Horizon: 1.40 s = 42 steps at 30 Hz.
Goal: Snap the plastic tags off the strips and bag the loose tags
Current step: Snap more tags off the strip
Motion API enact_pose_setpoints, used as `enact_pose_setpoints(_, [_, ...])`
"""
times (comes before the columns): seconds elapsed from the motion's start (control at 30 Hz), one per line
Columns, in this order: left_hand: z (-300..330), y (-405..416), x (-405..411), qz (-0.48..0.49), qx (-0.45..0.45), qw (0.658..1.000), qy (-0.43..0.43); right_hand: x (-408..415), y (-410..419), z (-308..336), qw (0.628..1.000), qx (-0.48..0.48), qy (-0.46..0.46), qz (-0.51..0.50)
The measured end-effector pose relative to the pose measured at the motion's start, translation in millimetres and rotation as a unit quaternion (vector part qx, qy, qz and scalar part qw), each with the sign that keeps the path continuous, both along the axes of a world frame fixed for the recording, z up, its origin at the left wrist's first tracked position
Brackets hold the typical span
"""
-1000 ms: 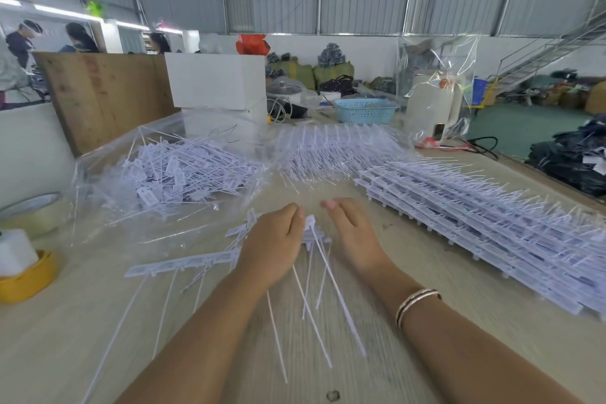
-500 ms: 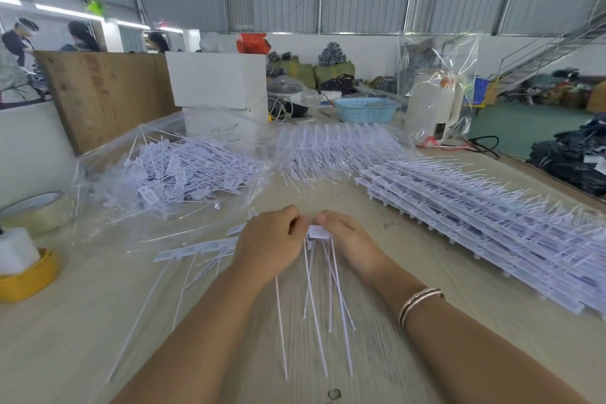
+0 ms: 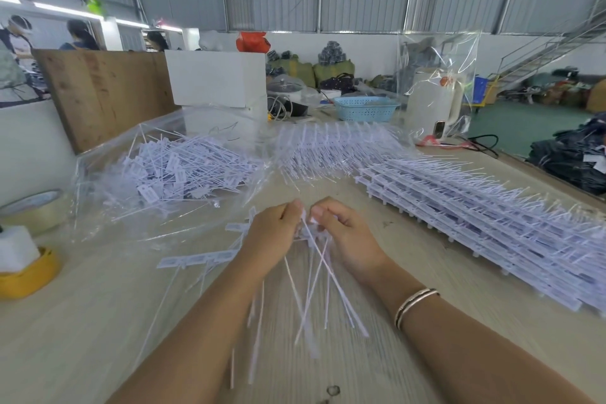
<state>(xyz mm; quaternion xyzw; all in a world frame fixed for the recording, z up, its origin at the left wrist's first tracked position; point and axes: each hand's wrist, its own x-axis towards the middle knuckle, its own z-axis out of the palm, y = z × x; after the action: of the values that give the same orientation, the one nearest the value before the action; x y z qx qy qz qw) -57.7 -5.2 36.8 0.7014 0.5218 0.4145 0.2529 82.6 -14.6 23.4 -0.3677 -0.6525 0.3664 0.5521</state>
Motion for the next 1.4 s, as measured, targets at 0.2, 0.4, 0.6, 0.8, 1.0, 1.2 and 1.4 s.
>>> enact_pose_setpoints(0.2, [-1.7, 0.2, -10.5, 0.041, 0.038, 0.996, -0.063, 18.0, 9.2, -3.6, 0.991, -0.009, -0.02, -0.129])
enact_pose_setpoints(0.4, [-6.0, -2.0, -5.5, 0.005, 0.094, 0.993, 0.076, 9.0, 18.2, -13.8, 0.946, -0.015, -0.23, -0.228])
enact_pose_setpoints(0.6, [-9.2, -4.9, 0.6, -0.072, 0.121, 0.987, 0.08, 7.0, 5.3, -9.4, 0.977, 0.015, -0.194, -0.087])
enact_pose_setpoints(0.8, [-6.9, 2.6, -9.0, 0.018, 0.144, 0.975, 0.169, 11.3, 2.6, -3.2, 0.998, -0.022, -0.037, -0.034])
enact_pose_setpoints(1.0, [-7.8, 0.5, -4.9, -0.006, 0.12, 0.985, 0.121, 5.8, 2.9, -5.6, 0.996, -0.066, -0.058, 0.03])
enact_pose_setpoints(1.2, [-6.0, 1.7, -0.9, -0.042, 0.055, 0.997, -0.024, 6.3, 5.6, -4.3, 1.0, -0.006, -0.026, 0.001])
enact_pose_setpoints(1.4, [-1.9, 6.0, -7.3, -0.013, 0.007, 0.981, -0.192, 9.9, 3.9, -0.3, 0.997, 0.015, 0.064, -0.035])
